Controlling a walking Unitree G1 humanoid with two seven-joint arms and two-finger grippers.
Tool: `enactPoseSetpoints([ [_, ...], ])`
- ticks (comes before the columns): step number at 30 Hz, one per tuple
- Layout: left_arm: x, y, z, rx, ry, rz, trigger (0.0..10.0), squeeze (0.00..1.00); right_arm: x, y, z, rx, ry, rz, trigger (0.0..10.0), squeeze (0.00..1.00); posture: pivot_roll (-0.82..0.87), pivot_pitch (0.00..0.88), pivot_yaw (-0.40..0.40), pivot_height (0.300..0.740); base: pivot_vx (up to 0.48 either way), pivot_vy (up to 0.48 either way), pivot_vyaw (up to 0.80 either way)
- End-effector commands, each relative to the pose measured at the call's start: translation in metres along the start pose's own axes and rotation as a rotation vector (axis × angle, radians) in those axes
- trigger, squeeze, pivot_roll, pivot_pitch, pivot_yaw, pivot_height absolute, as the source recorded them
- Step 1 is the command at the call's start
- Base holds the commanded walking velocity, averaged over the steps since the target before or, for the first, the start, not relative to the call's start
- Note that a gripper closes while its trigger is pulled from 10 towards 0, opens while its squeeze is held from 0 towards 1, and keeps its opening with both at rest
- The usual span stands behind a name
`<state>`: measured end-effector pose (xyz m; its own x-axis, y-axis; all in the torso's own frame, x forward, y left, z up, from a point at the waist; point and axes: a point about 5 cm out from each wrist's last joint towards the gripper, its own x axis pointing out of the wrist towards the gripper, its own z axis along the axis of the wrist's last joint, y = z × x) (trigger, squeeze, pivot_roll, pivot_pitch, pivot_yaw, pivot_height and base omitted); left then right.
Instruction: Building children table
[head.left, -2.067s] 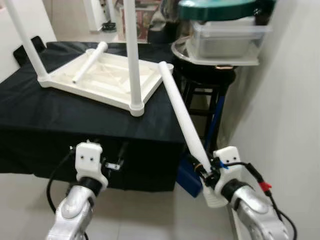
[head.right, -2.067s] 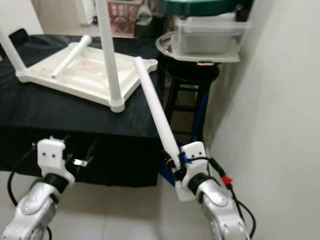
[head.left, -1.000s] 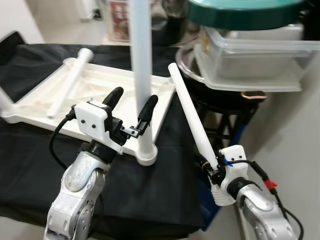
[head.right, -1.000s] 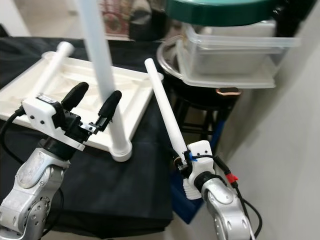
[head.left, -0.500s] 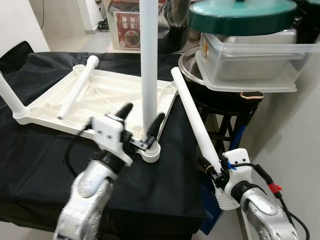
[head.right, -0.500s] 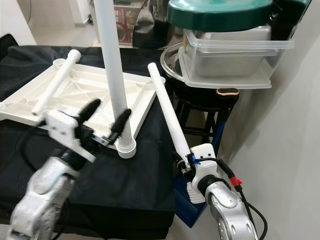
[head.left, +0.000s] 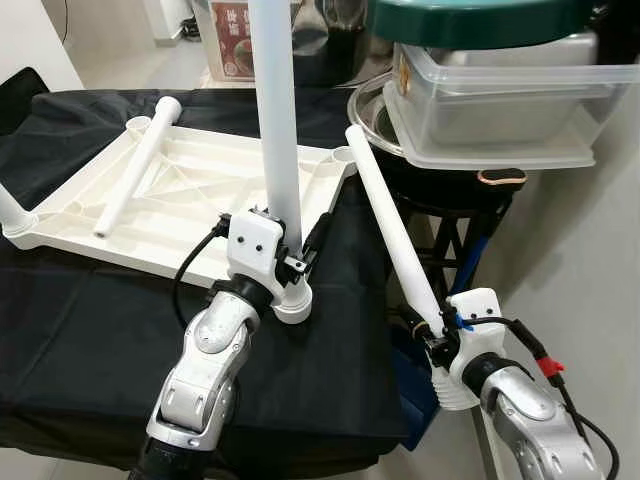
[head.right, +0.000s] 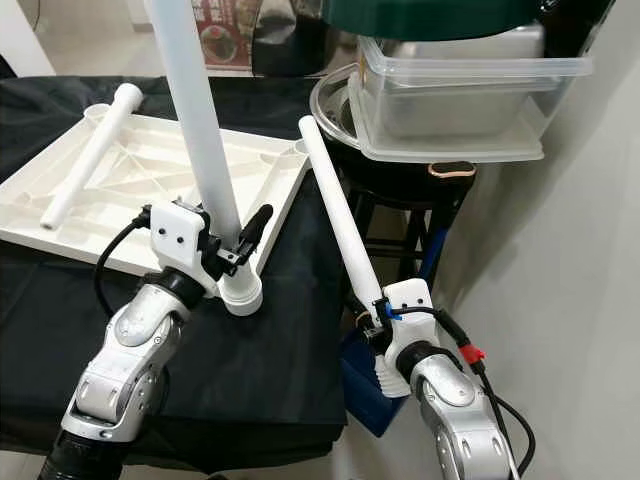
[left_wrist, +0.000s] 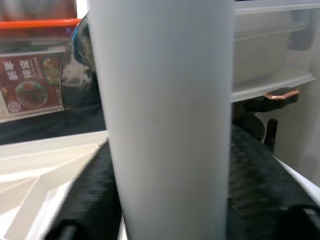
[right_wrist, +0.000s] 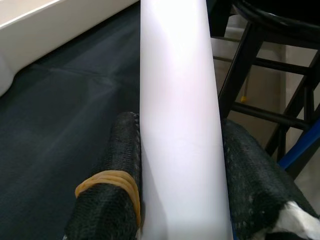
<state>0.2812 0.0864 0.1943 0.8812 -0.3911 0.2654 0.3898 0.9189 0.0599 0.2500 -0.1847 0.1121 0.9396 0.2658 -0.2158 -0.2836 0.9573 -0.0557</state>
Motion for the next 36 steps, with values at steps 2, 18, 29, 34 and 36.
enactPoseSetpoints([
  [2,-0.006,-0.002,-0.005,-0.006,0.009,-0.013,0.0,0.0,-0.002,0.001,0.001,0.002,-0.002,-0.004,10.0,0.0,-0.1,0.119,-0.015,0.74,0.0,0.0,0.0],
  [18,-0.037,0.083,0.013,0.166,0.024,0.288,0.7,0.0,-0.001,0.0,0.0,0.012,0.007,-0.009,10.0,0.0,-0.09,0.121,-0.013,0.74,0.0,0.0,0.0],
  [29,-0.088,0.133,0.018,0.246,0.108,0.529,10.0,0.0,-0.002,-0.001,-0.003,0.012,0.02,-0.012,10.0,0.0,-0.07,0.123,-0.019,0.74,0.0,0.0,0.0],
  [34,-0.099,0.14,0.017,0.273,0.134,0.569,10.0,0.0,-0.002,-0.001,-0.003,0.013,0.022,-0.014,10.0,0.0,-0.07,0.123,-0.018,0.74,0.0,0.0,0.0],
  [36,-0.11,0.153,0.019,0.313,0.153,0.629,10.0,0.0,-0.002,-0.001,-0.003,0.014,0.024,-0.014,10.0,0.0,-0.07,0.123,-0.018,0.74,0.0,0.0,0.0],
])
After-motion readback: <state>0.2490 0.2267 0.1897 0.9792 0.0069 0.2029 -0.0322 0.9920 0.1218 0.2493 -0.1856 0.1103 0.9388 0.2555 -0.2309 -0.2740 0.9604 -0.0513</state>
